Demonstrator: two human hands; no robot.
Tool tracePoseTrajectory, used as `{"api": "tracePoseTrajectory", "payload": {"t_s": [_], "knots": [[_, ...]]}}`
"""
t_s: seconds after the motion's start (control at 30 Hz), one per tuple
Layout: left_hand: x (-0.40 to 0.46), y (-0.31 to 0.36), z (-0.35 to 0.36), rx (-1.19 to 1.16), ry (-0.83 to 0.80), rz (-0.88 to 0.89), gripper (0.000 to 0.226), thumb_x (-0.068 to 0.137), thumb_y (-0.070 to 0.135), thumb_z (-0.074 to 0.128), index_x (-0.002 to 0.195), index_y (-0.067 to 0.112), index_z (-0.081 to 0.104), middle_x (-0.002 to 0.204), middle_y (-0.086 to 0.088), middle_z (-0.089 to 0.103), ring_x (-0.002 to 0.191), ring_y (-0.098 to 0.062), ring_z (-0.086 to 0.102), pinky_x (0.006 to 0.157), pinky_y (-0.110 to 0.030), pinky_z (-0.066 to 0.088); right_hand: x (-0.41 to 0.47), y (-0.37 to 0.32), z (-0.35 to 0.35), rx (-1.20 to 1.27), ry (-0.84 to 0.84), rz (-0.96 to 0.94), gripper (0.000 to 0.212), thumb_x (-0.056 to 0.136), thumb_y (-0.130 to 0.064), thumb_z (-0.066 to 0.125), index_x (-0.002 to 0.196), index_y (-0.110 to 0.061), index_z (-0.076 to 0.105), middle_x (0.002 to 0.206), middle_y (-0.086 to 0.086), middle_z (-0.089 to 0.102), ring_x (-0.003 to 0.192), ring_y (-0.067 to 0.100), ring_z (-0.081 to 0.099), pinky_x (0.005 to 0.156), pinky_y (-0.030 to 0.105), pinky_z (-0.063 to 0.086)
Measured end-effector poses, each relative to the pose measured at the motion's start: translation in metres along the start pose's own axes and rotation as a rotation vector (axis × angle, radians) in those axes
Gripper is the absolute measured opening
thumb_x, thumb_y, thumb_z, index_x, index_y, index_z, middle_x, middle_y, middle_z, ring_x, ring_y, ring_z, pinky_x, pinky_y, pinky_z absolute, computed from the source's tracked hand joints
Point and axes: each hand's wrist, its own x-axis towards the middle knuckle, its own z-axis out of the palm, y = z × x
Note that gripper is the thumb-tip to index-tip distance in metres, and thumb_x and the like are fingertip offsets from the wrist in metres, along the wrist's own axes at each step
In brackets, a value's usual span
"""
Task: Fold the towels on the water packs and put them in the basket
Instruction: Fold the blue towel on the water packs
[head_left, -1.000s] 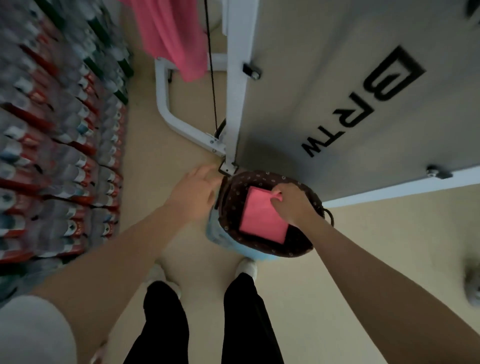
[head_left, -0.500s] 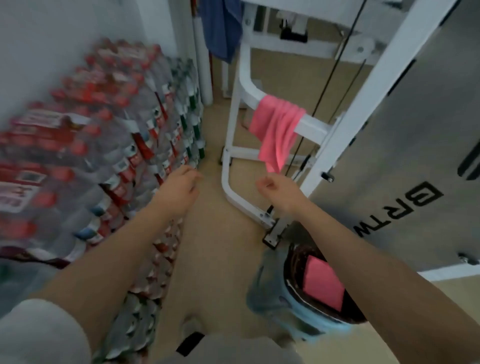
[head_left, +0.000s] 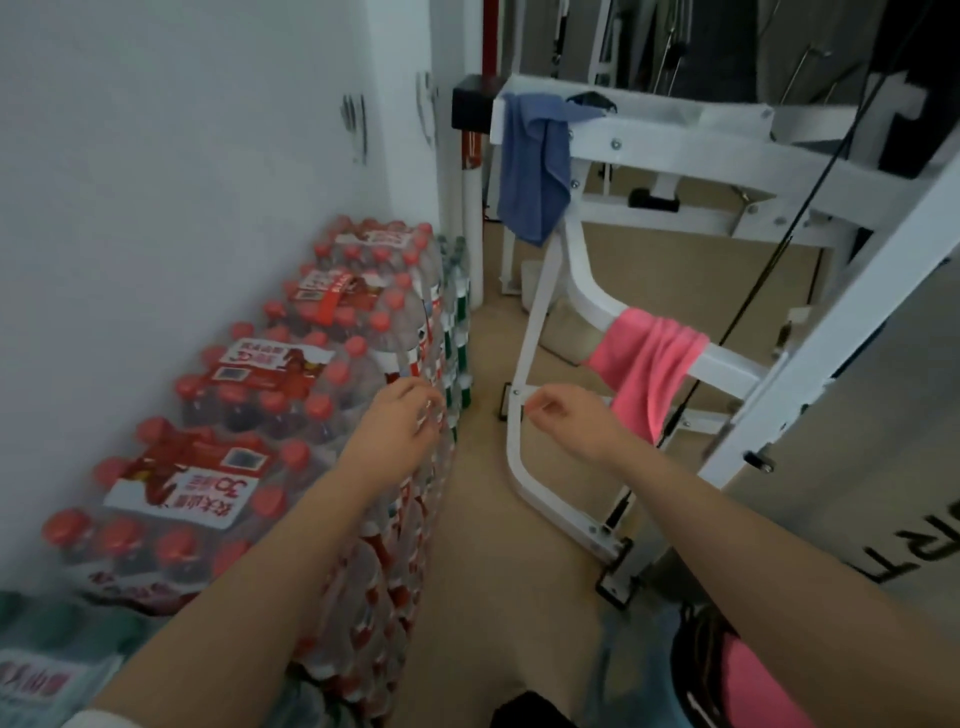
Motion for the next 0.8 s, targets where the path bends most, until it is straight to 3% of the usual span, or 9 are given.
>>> {"api": "tracePoseTrajectory", "payload": {"t_s": [0.27, 0.37, 0.57, 0.67, 0.73, 0.8], "knots": [[0.057, -0.020, -0.012, 0.001, 0.047, -0.044, 0.035, 0.090, 0.013, 0.049, 0.125, 0.012, 0.052, 0.134, -0.003, 0.046, 0.128, -0.023, 0.036, 0.104, -0.028, 0.028, 0.072, 0.004, -0.017, 0.087, 0.046, 0.023, 0.022, 0.093, -0.017, 0.049, 0.109, -0.010, 0.062, 0.115, 0.008, 0.064, 0.104, 0.022, 0.059, 0.089, 0.033, 0.047], [0.093, -0.029, -0.008, -0.011, 0.059, -0.089, 0.035, 0.091, 0.015, 0.049, 0.126, 0.012, 0.051, 0.132, -0.004, 0.047, 0.126, -0.022, 0.038, 0.102, -0.026, 0.028, 0.109, 0.018, -0.023, 0.157, 0.063, 0.038, 0.024, 0.094, -0.019, 0.049, 0.115, -0.012, 0.058, 0.118, 0.005, 0.061, 0.108, 0.020, 0.057, 0.088, 0.028, 0.044], [0.213, -0.022, 0.004, -0.108, 0.124, -0.164, 0.041, 0.093, 0.017, 0.047, 0.133, 0.010, 0.044, 0.135, -0.005, 0.047, 0.126, -0.021, 0.042, 0.097, -0.023, 0.031, 0.221, 0.050, -0.067, 0.349, 0.148, 0.133, 0.040, 0.093, -0.018, 0.051, 0.133, -0.014, 0.045, 0.140, 0.003, 0.045, 0.125, 0.020, 0.045, 0.096, 0.029, 0.038], [0.276, -0.011, 0.004, -0.148, 0.130, -0.199, 0.043, 0.093, 0.016, 0.047, 0.135, 0.010, 0.041, 0.139, -0.006, 0.046, 0.124, -0.020, 0.045, 0.094, -0.021, 0.034, 0.277, 0.059, -0.103, 0.365, 0.138, 0.139, 0.042, 0.093, -0.017, 0.050, 0.134, -0.014, 0.043, 0.139, 0.007, 0.045, 0.117, 0.024, 0.049, 0.095, 0.033, 0.042], [0.316, -0.005, 0.002, -0.150, 0.131, -0.179, 0.044, 0.093, 0.014, 0.048, 0.135, 0.008, 0.040, 0.138, -0.007, 0.046, 0.126, -0.020, 0.044, 0.094, -0.018, 0.031, 0.316, 0.062, -0.125, 0.411, 0.141, 0.129, 0.039, 0.092, -0.015, 0.050, 0.131, -0.010, 0.045, 0.134, 0.012, 0.048, 0.112, 0.029, 0.052, 0.098, 0.042, 0.045], [0.354, -0.004, -0.005, -0.130, 0.144, -0.154, 0.047, 0.092, 0.014, 0.049, 0.137, 0.010, 0.038, 0.137, -0.005, 0.047, 0.127, -0.021, 0.042, 0.096, -0.019, 0.030, 0.357, 0.063, -0.146, 0.422, 0.160, 0.092, 0.044, 0.092, -0.014, 0.050, 0.135, -0.011, 0.040, 0.140, 0.010, 0.044, 0.121, 0.028, 0.047, 0.101, 0.044, 0.042]]}}
